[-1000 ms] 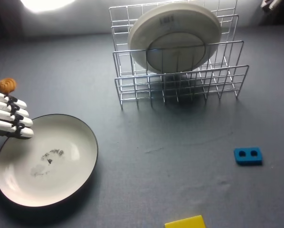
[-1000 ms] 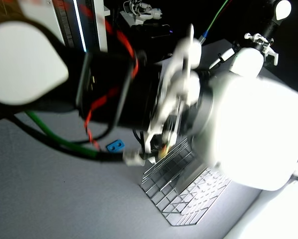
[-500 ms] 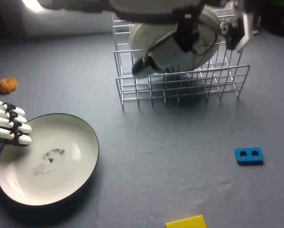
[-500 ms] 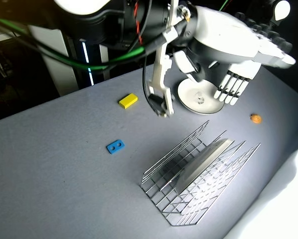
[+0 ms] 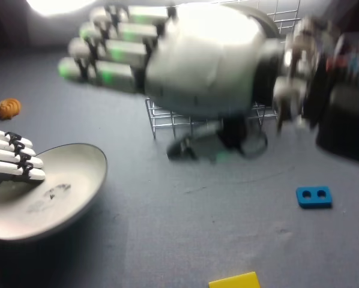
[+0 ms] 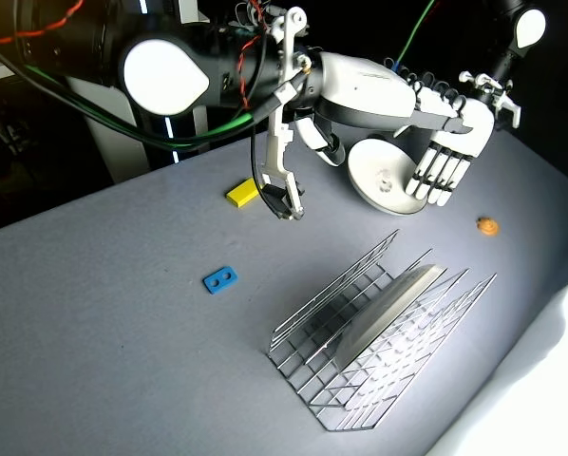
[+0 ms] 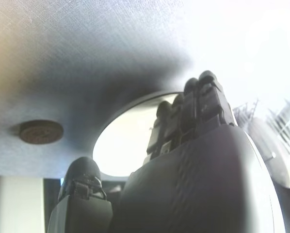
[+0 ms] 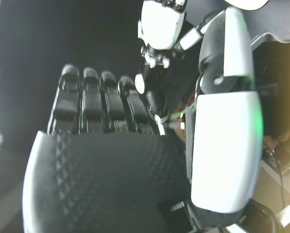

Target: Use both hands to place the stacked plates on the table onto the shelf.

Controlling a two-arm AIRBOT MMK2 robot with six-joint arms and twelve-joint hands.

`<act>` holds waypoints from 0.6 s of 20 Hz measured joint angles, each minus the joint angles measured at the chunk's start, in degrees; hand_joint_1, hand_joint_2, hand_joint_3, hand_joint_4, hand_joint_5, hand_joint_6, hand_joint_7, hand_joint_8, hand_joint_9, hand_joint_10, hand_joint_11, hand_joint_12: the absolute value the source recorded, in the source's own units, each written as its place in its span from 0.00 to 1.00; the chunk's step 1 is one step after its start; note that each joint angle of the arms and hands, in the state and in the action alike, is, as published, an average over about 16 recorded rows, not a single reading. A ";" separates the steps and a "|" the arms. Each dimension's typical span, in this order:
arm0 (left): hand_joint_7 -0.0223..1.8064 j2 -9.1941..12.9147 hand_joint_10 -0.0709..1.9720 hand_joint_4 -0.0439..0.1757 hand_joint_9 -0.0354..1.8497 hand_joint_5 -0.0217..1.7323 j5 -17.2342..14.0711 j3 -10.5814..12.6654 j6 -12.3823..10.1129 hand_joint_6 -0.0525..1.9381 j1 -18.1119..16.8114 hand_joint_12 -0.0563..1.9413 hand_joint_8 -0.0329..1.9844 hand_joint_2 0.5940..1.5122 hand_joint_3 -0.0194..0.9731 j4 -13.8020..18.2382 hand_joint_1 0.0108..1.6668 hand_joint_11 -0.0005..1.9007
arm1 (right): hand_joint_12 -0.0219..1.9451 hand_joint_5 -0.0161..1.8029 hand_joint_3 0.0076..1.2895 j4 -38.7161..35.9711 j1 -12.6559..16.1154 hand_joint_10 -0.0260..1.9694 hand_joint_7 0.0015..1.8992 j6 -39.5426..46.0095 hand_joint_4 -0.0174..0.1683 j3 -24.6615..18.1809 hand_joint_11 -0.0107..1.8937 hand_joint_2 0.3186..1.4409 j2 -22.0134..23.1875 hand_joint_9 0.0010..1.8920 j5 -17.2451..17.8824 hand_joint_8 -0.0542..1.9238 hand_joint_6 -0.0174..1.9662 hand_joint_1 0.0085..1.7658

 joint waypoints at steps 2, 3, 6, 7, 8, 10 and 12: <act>0.01 -0.26 0.04 0.19 0.03 0.02 0.28 0.08 -0.71 0.02 1.21 0.03 0.01 0.61 0.04 -1.17 0.00 0.01 | 0.02 0.02 0.01 4.47 -2.10 0.02 0.01 -5.90 0.12 -0.82 0.02 0.52 -0.49 0.01 1.42 0.03 0.03 0.61; 0.00 -0.37 0.04 0.18 0.03 0.02 0.40 0.12 -1.07 0.02 1.79 0.03 0.01 0.61 0.04 -1.75 0.00 0.01 | 0.02 0.02 0.01 5.94 -3.03 0.02 0.01 -7.97 0.12 -1.12 0.02 0.52 -0.83 0.01 2.03 0.03 0.03 0.61; 0.00 -0.64 0.04 0.18 0.03 0.02 0.60 0.24 -2.08 0.02 3.38 0.03 0.01 0.61 0.04 -3.42 0.00 0.01 | 0.02 0.02 0.01 8.94 -5.32 0.02 0.01 -12.27 0.12 -1.38 0.02 0.52 -2.43 0.01 3.10 0.03 0.03 0.61; 0.00 -0.71 0.04 0.18 0.03 0.02 0.62 0.28 -2.35 0.02 3.88 0.03 0.01 0.61 0.04 -3.94 0.00 0.01 | 0.02 0.02 0.01 9.61 -5.89 0.02 0.01 -13.16 0.12 -1.21 0.02 0.52 -3.15 0.01 3.17 0.03 0.03 0.61; 0.00 -0.77 0.04 0.17 0.03 0.01 0.63 0.31 -2.58 0.02 4.34 0.03 0.01 0.61 0.04 -4.45 0.00 0.01 | 0.02 0.02 0.01 10.18 -6.33 0.02 0.01 -13.80 0.12 -0.86 0.02 0.52 -3.96 0.01 3.14 0.03 0.03 0.61; 0.00 -0.87 0.04 0.17 0.03 0.01 0.58 0.37 -2.88 0.02 5.15 0.03 0.00 0.61 0.04 -5.39 0.00 0.01 | 0.02 0.02 0.01 11.29 -6.90 0.02 0.01 -14.54 0.12 0.33 0.02 0.52 -5.82 0.01 3.01 0.03 0.03 0.61; 0.00 -0.94 0.04 0.17 0.03 0.01 0.51 0.42 -3.01 0.02 5.64 0.03 0.00 0.61 0.04 -5.98 0.00 0.01 | 0.02 0.02 0.01 12.48 -7.21 0.02 0.01 -15.04 0.12 2.00 0.02 0.52 -7.91 0.01 3.01 0.03 0.03 0.61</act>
